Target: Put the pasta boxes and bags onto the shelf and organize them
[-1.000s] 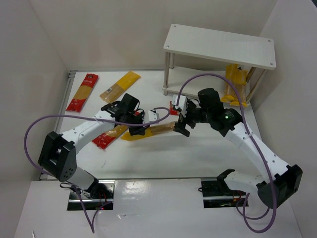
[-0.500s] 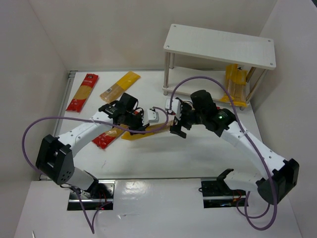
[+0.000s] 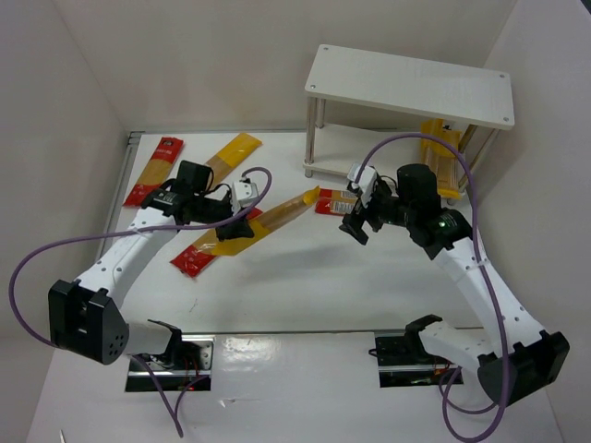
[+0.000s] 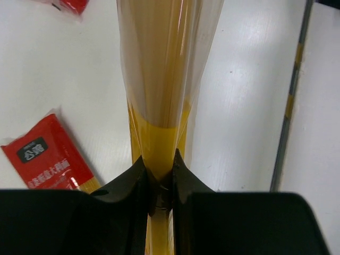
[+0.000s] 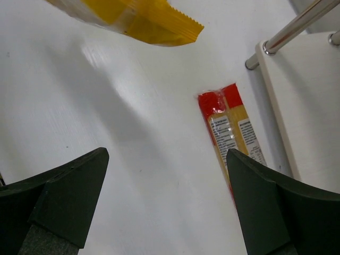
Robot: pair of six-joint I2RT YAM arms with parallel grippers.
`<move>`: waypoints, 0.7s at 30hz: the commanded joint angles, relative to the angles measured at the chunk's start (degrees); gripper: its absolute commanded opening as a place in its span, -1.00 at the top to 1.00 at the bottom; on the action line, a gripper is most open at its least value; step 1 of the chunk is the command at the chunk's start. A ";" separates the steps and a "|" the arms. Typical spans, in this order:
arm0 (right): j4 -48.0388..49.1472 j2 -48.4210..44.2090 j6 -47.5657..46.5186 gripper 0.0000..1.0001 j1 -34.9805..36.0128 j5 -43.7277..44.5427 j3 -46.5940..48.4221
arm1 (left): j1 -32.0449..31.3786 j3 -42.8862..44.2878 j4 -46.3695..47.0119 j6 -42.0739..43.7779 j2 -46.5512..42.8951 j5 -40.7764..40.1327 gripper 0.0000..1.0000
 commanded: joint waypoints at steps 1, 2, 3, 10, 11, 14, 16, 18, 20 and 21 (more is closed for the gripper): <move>2.74 1.78 3.01 -1.00 -0.36 -0.94 0.63 | -0.23 2.32 3.62 -2.23 -3.03 10.81 1.00; 2.74 2.31 3.71 -1.00 -0.36 0.03 0.64 | -0.23 2.31 4.24 -3.63 -3.04 10.81 1.00; 2.74 3.10 3.72 -1.00 -0.36 0.91 1.16 | -0.23 2.31 5.55 -5.21 -3.04 10.03 1.00; 3.80 -0.05 8.99 -1.00 -2.46 8.91 -0.06 | -4.70 3.27 15.66 -20.07 1.70 -2.71 1.00; 3.80 -0.67 9.69 -1.00 -3.60 9.61 -0.76 | -5.41 3.97 16.80 -22.95 2.58 -6.38 1.00; 3.09 -2.08 10.92 -1.00 -6.68 11.46 -1.91 | -7.96 6.69 19.80 -28.32 7.50 -12.54 1.00; 2.39 -4.09 11.89 -1.00 -8.70 12.07 -1.91 | -10.58 10.21 21.12 -30.97 11.45 -16.23 1.00; 1.69 -5.41 12.69 -1.00 -13.09 11.21 -1.91 | -12.70 12.92 23.31 -34.56 14.43 -19.32 1.00; 0.98 -7.43 13.30 -1.00 -18.26 8.67 -1.91 | -15.86 15.30 23.93 -36.16 17.33 -24.40 1.00; 0.38 -8.14 13.30 -1.00 -19.95 7.69 -1.91 | -16.83 16.62 24.54 -37.99 18.40 -26.09 1.00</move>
